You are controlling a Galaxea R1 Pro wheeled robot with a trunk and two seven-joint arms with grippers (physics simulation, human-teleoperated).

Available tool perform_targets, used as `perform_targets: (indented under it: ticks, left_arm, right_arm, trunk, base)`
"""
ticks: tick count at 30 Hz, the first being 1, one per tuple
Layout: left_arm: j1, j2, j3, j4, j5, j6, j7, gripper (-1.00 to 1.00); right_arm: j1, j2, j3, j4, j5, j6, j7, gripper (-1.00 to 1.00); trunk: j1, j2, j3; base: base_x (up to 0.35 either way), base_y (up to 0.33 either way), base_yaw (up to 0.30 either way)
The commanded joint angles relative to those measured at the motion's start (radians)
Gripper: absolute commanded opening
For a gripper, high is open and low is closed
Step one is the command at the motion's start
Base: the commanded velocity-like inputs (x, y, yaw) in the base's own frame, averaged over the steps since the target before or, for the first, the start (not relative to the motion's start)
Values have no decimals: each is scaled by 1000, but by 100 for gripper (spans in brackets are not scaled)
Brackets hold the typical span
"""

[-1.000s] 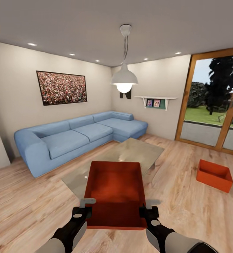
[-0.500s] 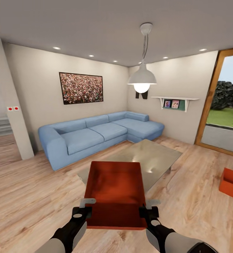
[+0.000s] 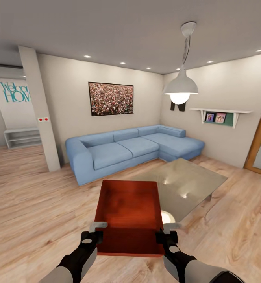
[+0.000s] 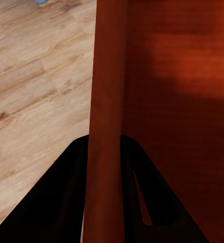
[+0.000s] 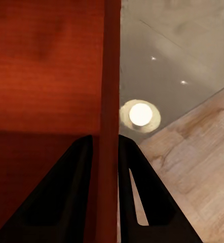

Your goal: Move the two storage containers from the living room to the garage. In the garage, place one container on the floor and stack the other container on top of it (either order is fine).

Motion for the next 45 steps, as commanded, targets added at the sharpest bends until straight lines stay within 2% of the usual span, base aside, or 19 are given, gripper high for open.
perform_targets:
  ticks: [1, 45]
  left_arm:
    - [-1, 3, 75, 0, 3, 8, 25, -100]
    - [-1, 2, 76, -11, 3, 7, 26, -100]
  right_arm:
    - [-1, 0, -48, -3, 5, -8, -2, -100]
    - [-1, 0, -48, -5, 7, -8, -2, -100]
  trunk:
    - [0, -1, -1]
    - [0, -1, -1]
  base:
    - [0, 0, 300]
    - [0, 0, 300]
